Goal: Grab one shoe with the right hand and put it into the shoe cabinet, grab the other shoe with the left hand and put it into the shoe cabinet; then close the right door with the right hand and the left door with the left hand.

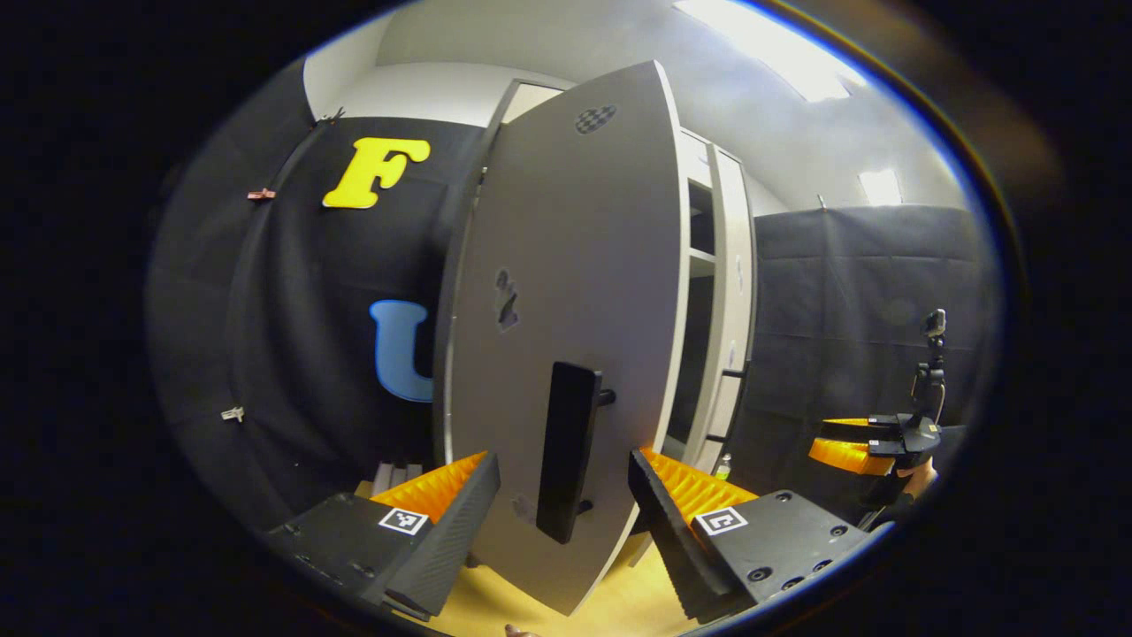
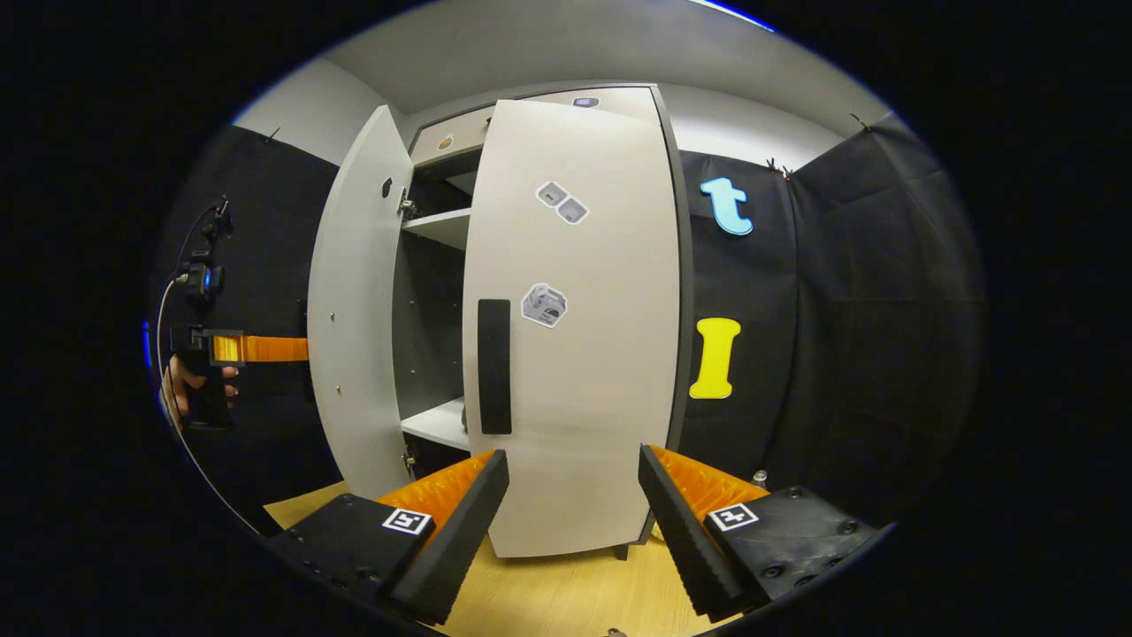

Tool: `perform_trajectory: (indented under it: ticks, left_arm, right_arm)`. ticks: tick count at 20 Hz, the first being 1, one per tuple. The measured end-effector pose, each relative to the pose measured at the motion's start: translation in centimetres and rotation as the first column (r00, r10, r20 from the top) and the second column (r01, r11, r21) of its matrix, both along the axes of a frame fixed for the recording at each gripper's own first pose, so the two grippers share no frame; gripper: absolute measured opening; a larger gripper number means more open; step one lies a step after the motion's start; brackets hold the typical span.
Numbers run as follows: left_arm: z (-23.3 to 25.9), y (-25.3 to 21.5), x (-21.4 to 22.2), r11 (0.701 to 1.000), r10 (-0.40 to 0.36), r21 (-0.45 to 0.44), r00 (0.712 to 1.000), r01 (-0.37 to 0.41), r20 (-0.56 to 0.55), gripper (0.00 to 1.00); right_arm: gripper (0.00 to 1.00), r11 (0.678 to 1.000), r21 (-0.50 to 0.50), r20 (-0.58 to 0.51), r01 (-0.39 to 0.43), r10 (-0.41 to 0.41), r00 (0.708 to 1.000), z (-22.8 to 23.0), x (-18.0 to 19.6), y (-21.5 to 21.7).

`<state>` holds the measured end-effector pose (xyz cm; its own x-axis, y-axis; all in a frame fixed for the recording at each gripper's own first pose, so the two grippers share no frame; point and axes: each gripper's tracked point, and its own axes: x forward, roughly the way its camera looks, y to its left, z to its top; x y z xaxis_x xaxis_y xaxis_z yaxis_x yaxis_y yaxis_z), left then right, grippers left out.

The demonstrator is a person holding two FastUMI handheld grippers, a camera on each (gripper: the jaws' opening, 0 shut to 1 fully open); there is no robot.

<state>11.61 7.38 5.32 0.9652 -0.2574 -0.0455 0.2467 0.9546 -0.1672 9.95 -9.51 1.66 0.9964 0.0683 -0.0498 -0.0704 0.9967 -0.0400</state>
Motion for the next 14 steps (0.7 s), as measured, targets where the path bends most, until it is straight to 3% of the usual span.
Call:
perform_trajectory:
  ticks: [3, 14]
  left_arm:
    - [-0.2, -2.4, -0.3, 0.998, -0.053, -0.046, 0.999, 0.053, -0.009, 0.95]
    - [-1.0, -3.5, -6.2, 0.997, -0.077, 0.017, 0.996, 0.078, -0.035, 0.94]
  right_arm:
    - [0.98, 1.0, 0.016, 0.011, 0.004, -0.004, 1.0, 0.4, -0.5, -0.5]
    - [0.98, 0.999, 0.015, 0.02, -0.031, 0.031, 0.999, 0.2, -3.2, 3.8]
